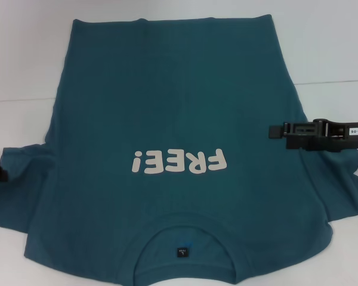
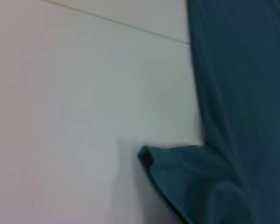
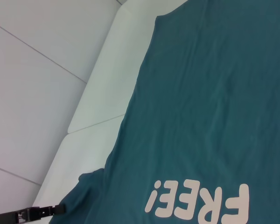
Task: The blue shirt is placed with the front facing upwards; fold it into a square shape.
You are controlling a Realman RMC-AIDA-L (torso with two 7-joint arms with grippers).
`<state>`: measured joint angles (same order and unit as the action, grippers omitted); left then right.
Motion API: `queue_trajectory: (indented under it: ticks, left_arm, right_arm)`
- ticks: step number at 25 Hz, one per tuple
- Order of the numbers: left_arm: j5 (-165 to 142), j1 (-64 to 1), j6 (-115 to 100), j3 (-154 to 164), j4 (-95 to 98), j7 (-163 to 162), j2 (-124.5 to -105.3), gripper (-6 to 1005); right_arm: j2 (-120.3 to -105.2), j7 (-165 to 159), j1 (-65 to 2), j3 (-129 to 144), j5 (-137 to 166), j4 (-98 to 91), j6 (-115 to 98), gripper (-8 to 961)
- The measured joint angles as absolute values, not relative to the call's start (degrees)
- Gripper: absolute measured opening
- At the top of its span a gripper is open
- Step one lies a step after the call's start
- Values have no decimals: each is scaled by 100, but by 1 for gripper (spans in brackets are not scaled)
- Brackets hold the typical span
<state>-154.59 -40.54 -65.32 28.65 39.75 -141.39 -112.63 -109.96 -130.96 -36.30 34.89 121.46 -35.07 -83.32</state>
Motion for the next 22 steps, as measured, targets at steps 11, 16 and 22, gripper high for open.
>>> queue_trajectory:
  ticks: [11, 16, 22]
  left_arm:
    - [-15398, -4380, -7312, 2864, 4206, -14489, -11223, 13]
    - [-15398, -4573, -7409, 2873, 4247, -14651, -11252, 13]
    - [-15398, -4769, -7375, 2875, 4175, -14767, -11365, 12]
  right_arm:
    - [-11014, -13096, -3630, 3470, 12146, -3504, -8332, 920]
    - [-11027, -13119, -3630, 3469, 12147, -3497, -8332, 920]
    - [-11032, -13131, -3641, 3471, 12147, -3497, -8332, 920]
